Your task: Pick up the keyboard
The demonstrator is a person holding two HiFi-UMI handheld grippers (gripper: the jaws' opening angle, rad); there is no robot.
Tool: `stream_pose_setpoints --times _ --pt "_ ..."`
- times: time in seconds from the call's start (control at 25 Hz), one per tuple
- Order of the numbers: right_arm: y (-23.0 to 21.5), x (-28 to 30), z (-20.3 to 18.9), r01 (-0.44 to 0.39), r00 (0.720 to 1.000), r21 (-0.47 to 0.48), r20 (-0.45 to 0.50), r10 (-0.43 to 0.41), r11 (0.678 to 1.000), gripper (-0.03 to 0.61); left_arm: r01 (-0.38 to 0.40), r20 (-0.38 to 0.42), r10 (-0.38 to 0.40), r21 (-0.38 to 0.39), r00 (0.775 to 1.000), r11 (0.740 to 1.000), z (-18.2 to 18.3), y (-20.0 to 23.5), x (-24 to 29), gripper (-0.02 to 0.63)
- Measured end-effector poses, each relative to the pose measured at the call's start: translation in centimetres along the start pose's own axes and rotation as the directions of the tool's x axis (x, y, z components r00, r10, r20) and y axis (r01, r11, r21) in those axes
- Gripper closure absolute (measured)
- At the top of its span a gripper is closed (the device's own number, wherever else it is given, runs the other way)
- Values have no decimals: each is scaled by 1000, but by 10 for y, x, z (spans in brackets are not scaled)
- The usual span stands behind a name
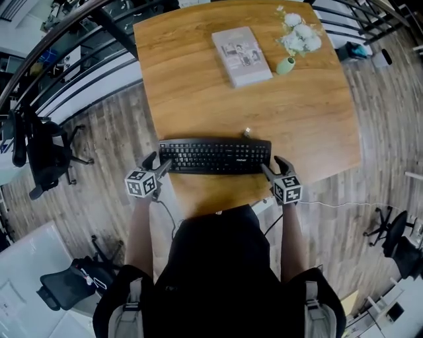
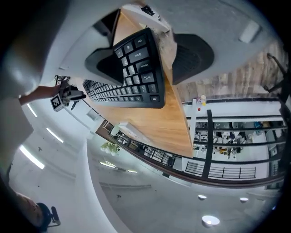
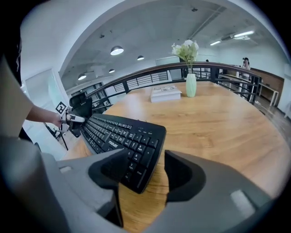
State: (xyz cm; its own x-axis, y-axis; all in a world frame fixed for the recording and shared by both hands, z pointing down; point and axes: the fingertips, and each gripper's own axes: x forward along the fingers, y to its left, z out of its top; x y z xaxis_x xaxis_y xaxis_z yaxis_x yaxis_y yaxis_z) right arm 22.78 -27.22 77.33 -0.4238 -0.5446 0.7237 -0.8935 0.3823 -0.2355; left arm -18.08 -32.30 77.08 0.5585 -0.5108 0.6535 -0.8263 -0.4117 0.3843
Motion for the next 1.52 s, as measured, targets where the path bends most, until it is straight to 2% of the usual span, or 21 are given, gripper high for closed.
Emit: stream_pose_setpoints --times 0.12,0.44,0.56,0.72,0.96,1.16,1.52 --pt "-2 10 -2 -27 1000 35 -11 27 999 296 17 -18 -18 -25 1000 1000 -2 6 9 290" --pt "-2 31 -6 -84 995 138 -39 90 987 295 56 -7 -58 -128 998 990 -5 14 23 290" --pt "1 32 -4 -123 991 208 -21 131 970 295 75 2 -75 -148 997 986 -4 11 24 293" --pt "2 32 -1 -138 990 265 17 139 954 295 103 20 -101 -164 995 981 -3 3 24 302" --pt "7 36 1 -149 988 302 19 151 942 296 85 73 -70 -224 995 971 -3 4 20 302" --pt "4 30 -1 -132 991 304 12 135 943 296 92 38 -86 -199 996 976 -9 -6 14 307" --pt "13 14 -4 -108 994 346 48 98 932 298 96 70 -83 -198 994 975 -14 -16 -2 307"
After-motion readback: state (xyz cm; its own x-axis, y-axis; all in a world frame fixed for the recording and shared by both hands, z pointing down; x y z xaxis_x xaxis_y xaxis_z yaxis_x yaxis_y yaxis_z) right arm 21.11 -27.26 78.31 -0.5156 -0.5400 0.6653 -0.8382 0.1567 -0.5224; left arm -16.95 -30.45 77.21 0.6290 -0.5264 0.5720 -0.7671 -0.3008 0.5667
